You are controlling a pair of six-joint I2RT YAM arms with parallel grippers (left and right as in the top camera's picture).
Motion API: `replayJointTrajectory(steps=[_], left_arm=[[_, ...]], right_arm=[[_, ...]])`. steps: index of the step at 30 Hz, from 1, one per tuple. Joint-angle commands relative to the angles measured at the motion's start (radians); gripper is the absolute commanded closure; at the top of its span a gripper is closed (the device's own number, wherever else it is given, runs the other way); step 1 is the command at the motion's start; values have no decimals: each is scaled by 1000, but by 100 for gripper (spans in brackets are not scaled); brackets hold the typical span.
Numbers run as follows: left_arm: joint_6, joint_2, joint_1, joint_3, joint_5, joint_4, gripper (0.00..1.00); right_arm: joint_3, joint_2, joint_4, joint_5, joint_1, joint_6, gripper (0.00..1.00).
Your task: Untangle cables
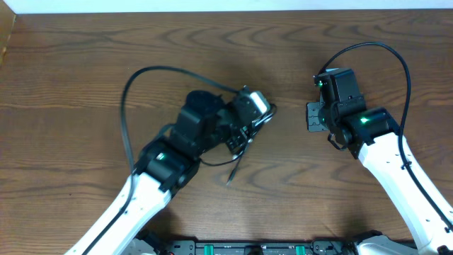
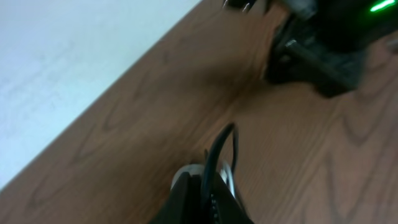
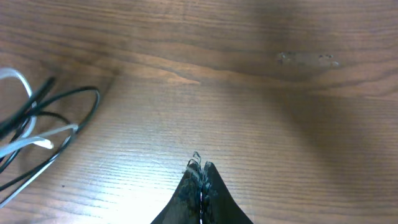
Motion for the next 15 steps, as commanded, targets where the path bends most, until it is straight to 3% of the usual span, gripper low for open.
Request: replayJointTrajectory(steps=[1, 5, 9, 10, 15], left_arm=[[-52, -19, -6, 68, -9, 84, 93], [-44, -91, -6, 115, 28, 245, 93], [-44, -120, -1, 115, 26, 272, 93], [-44, -120, -1, 115, 26, 271, 93], [-45, -120, 0, 115, 26, 269, 93]], right_arm=[[-2, 0, -2, -18, -1, 4, 99], [-2, 0, -5, -23, 21, 4, 99], [-2, 0, 25, -85, 68, 4, 98], [-2, 0, 33, -89, 84, 4, 94], [-2, 0, 60, -39, 149, 3, 56]])
